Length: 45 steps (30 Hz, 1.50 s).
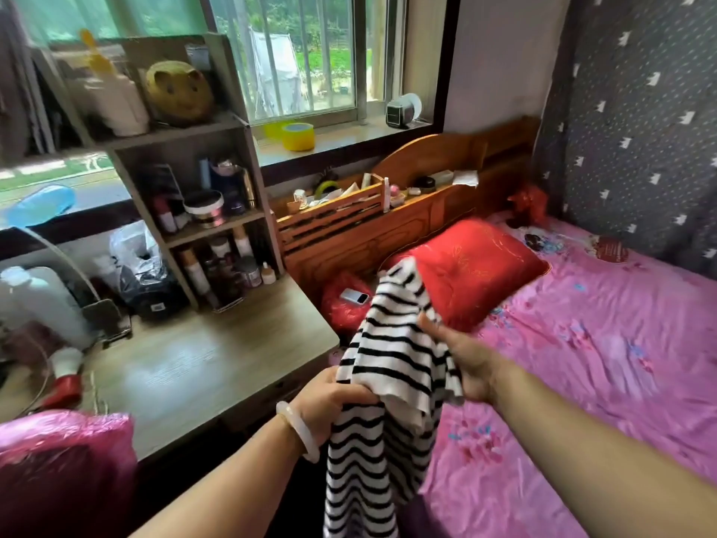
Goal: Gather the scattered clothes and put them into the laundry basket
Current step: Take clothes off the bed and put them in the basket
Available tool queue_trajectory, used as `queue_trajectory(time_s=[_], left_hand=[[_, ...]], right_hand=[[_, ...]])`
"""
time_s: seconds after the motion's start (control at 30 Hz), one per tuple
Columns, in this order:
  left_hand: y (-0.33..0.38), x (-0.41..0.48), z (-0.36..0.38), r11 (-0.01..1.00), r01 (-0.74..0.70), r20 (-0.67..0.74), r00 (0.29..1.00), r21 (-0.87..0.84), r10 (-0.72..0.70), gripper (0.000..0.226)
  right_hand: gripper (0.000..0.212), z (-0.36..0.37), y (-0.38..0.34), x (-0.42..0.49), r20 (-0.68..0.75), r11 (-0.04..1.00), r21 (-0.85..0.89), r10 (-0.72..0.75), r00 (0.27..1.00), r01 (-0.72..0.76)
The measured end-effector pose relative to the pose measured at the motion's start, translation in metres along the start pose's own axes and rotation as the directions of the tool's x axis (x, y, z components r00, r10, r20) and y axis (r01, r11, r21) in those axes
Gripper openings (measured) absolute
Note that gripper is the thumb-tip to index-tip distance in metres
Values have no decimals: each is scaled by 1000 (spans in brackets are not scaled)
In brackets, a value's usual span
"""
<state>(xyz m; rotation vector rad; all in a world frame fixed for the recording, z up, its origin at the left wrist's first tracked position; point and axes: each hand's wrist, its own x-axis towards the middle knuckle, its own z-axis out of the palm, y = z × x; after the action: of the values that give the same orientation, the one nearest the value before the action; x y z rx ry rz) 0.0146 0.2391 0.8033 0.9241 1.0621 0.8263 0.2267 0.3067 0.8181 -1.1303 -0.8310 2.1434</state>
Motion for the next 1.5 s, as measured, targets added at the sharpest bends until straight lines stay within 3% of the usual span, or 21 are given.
queue_trajectory(time_s=[0.1,0.23,0.33,0.4,0.47,0.53,0.63,0.73,0.8,0.87,0.97,1.03,1.1,1.13,1.17,1.23,1.27,1.33,1.4,1.43,1.5], left_hand=[[0,0,0,986,39,6,999,-163,-39,40],[-3,-2,-10,963,35,103,995,-268,-8,52],[-7,-2,-11,957,25,-6,1000,-287,-28,59],[-8,0,-10,950,27,-106,992,-312,-63,49],[-10,5,-15,950,35,-249,962,-311,-117,34],[-15,9,-22,954,76,-339,924,-292,-178,25],[-20,11,-31,946,185,-404,870,-265,-283,28],[-21,7,-36,935,246,-378,865,-256,-331,26],[-25,7,-39,949,224,-376,878,-223,-296,20],[-27,4,-41,970,183,-412,881,-160,-234,18],[-27,-1,-44,994,105,-450,888,2,-93,38],[-28,-3,-50,996,77,-451,891,40,-51,59],[-30,-4,-56,993,19,-351,936,116,23,96],[-30,-6,-56,963,-11,-297,950,269,94,104],[-29,-7,-56,878,-26,-249,955,478,164,100],[-27,-10,-55,544,3,-180,945,839,273,72],[-26,-11,-55,402,28,-164,937,915,308,60],[-24,-13,-58,311,87,-208,900,947,383,40],[-19,-17,-64,339,118,-282,827,933,487,22],[-16,-18,-68,398,120,-331,789,909,518,18],[-9,-21,-76,640,78,-462,759,764,459,26]], right_hand=[[74,-12,29,-8,137,990,-40,137,981,-133],[80,-21,28,-12,193,967,255,-42,980,-9],[77,-19,40,-12,243,972,223,13,970,-69],[70,-16,43,-14,285,976,204,11,958,-72],[73,-18,42,-7,199,937,349,-47,979,-26],[78,-16,40,-1,97,913,406,-2,995,-37],[57,-12,46,3,37,954,266,135,990,-140],[26,-1,47,3,-87,982,129,151,985,-139],[34,8,47,3,-251,988,-14,144,957,-152],[66,10,52,11,-361,977,-145,97,928,-158],[82,10,51,18,-359,936,-347,-79,930,-55],[90,15,50,17,-226,883,-468,-158,961,35],[99,20,51,16,-60,787,-611,-157,986,88],[98,23,52,16,-4,661,-744,-153,988,99],[92,24,54,18,20,466,-880,-162,987,95],[67,30,57,19,73,43,-995,-222,972,85],[55,33,58,19,112,-97,-991,-256,960,90],[36,34,54,19,140,-199,-977,-307,941,80],[30,30,44,21,144,-207,-976,-392,909,66],[36,28,37,22,129,-146,-987,-427,895,73],[37,24,27,23,48,214,-963,-463,885,164]])
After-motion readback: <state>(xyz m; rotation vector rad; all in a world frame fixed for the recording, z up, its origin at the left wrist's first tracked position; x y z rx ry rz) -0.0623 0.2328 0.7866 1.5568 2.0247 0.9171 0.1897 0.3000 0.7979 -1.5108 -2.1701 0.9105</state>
